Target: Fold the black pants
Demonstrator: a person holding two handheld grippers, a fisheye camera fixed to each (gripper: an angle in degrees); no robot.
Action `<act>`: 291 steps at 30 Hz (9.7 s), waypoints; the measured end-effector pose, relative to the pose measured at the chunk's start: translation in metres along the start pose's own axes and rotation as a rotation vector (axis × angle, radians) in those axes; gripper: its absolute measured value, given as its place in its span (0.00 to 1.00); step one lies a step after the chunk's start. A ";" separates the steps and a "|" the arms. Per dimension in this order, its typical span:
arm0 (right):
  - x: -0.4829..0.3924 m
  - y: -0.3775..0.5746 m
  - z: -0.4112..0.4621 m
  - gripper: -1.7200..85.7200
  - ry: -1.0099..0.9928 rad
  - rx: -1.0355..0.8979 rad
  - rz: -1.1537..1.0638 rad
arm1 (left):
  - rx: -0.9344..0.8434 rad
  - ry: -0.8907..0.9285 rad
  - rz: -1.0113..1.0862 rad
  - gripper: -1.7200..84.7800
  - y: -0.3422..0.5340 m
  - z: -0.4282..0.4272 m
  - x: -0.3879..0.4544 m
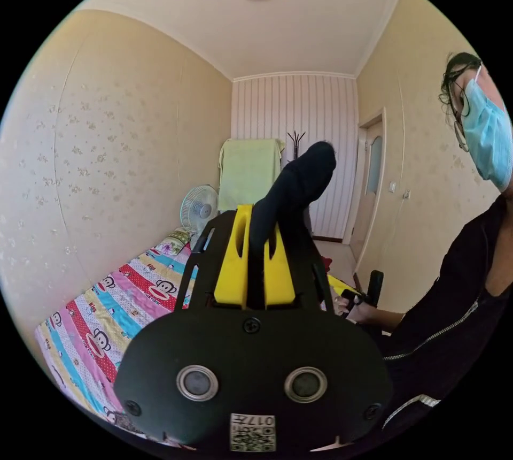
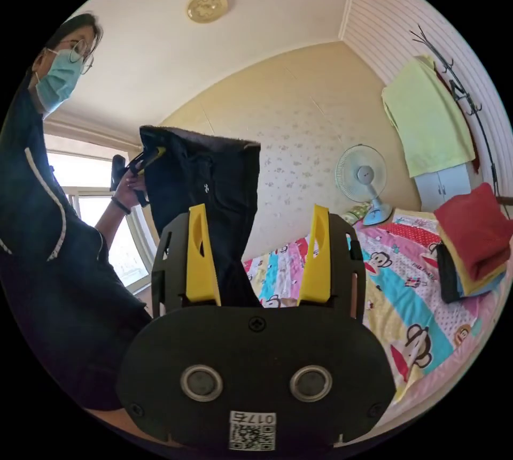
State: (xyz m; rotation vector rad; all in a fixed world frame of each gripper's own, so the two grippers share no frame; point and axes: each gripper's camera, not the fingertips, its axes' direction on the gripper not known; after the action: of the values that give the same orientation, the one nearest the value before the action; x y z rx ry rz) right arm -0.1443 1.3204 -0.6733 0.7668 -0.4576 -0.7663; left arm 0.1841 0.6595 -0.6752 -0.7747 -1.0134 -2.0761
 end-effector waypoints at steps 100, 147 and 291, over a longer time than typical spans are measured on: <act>-0.317 -0.256 0.071 0.08 0.202 0.094 -0.739 | -0.104 -0.738 -0.769 0.01 0.424 -0.270 -0.147; 0.121 -0.157 0.405 0.05 -0.234 -1.227 -0.308 | -0.850 -0.024 -0.748 0.01 0.290 0.335 0.030; -0.228 0.338 0.979 0.08 0.417 -1.226 -0.858 | 0.363 -0.209 -1.705 0.09 0.657 0.306 0.260</act>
State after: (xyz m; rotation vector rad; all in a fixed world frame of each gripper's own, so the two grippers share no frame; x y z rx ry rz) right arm -0.7486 1.2176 0.1925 -0.1128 0.7650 -1.4094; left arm 0.6117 0.5304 -0.0474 0.3447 -2.6367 -2.8381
